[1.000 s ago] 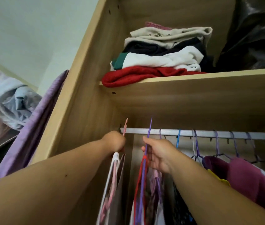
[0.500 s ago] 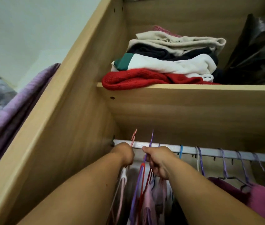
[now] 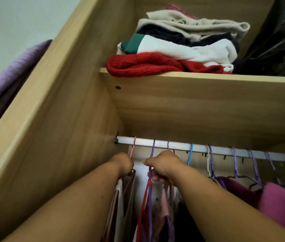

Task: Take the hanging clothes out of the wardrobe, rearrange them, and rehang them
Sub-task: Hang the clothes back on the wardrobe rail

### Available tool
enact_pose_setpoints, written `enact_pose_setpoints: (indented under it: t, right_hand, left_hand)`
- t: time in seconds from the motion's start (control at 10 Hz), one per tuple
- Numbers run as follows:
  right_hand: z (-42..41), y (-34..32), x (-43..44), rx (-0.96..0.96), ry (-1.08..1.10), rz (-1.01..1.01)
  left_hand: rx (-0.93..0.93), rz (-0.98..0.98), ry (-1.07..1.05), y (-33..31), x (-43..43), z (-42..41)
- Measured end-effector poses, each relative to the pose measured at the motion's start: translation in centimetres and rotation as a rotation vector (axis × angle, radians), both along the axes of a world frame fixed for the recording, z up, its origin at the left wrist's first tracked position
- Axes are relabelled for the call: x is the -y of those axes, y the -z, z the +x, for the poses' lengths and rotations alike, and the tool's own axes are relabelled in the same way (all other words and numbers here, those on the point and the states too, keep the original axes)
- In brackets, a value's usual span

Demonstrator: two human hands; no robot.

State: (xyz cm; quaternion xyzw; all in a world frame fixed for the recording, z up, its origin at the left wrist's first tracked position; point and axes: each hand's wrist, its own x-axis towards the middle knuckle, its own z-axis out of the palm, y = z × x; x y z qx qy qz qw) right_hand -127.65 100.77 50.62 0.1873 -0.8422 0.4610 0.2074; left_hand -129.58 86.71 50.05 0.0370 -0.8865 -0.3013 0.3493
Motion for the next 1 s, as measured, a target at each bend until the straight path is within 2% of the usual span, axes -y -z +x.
enact_pose_setpoints:
  t: [0.1, 0.2, 0.3, 0.4, 0.5, 0.6, 0.8, 1.0]
  right_hand:
    - [0.7, 0.3, -0.8, -0.163, 0.074, 0.075]
    - [1.6, 0.8, -2.1, -0.385, 0.264, 0.289]
    - [2.3, 1.6, -3.4, -0.536, 0.359, 0.496]
    - [3.2, 2.6, -4.7, -0.615, 0.396, 0.613]
    - [4.7, 3.8, -5.7, -0.675, 0.380, 0.640]
    - [6.6, 4.7, -7.2, -0.726, 0.342, 0.658]
    - [11.4, 6.8, -9.8, -0.866, 0.172, 0.683]
    - [17.1, 11.7, -9.2, -0.935, -0.104, 0.663]
  left_hand:
    - [-0.027, -0.061, -0.015, -0.1, -0.2, 0.7]
    - [-0.053, -0.105, 0.003, -0.4, -1.4, 2.7]
    - [-0.121, -0.106, 0.018, -0.2, -2.5, 5.1]
    - [-0.181, -0.243, -0.068, 0.7, -3.4, 7.6]
    - [-0.220, -0.536, -0.280, 2.3, -4.4, 10.9]
    - [-0.221, -0.757, -0.356, 4.4, -5.7, 14.1]
    - [-0.198, -0.817, -0.398, 9.3, -8.9, 20.1]
    - [-0.046, -0.762, -0.560, 15.4, -10.4, 27.2]
